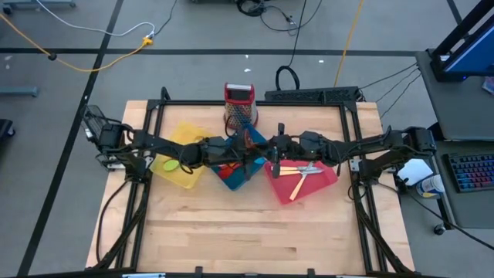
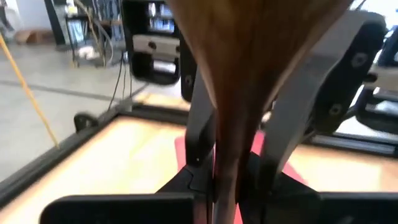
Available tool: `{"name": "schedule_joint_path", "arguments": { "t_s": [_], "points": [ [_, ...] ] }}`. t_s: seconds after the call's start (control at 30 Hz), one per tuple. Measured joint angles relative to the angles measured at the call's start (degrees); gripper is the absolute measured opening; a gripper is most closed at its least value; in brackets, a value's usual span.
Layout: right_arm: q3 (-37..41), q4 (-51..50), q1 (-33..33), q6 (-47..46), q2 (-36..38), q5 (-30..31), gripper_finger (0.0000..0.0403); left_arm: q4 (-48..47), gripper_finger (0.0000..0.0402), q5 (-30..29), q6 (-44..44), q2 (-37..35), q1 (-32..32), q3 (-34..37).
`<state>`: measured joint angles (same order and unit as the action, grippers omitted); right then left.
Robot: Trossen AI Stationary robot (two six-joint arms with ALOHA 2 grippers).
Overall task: Pick & Place Kitchen Items
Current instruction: Put the brown serving spoon into the yellow bin
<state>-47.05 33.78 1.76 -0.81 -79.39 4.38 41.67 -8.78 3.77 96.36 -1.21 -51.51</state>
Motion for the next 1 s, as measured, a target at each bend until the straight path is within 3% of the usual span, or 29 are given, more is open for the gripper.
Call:
{"name": "schedule_joint_path", "arguments": {
  "t_s": [0.17, 0.43, 0.57, 0.77, 1.0],
  "points": [
    [-0.02, -6.36, 0.02, -1.04, 0.04, 0.44, 0.0105, -4.79, 0.0039, -0.59, 2.44, 0.02, 0.0, 0.02],
    [-0.04, -10.73, 0.02, -2.63, 0.02, 6.32, 0.0157, -15.08, 0.0039, -4.0, 2.78, -3.36, 0.0, 0.03],
    [0.04, -12.71, -0.7, -2.63, -0.05, 6.1, 0.0171, -24.51, 0.0039, -6.61, 2.56, -9.63, 0.02, -0.11],
    [0.07, -15.25, -1.85, -4.26, -0.03, 6.13, 0.0175, -45.84, 0.0039, -7.54, 4.56, -20.4, -0.31, 0.04],
    [0.07, -16.08, -2.32, -4.53, -0.01, 6.08, 0.0174, -68.39, 0.0039, -16.84, 12.29, -29.11, -0.33, -0.04]
  ]
}}
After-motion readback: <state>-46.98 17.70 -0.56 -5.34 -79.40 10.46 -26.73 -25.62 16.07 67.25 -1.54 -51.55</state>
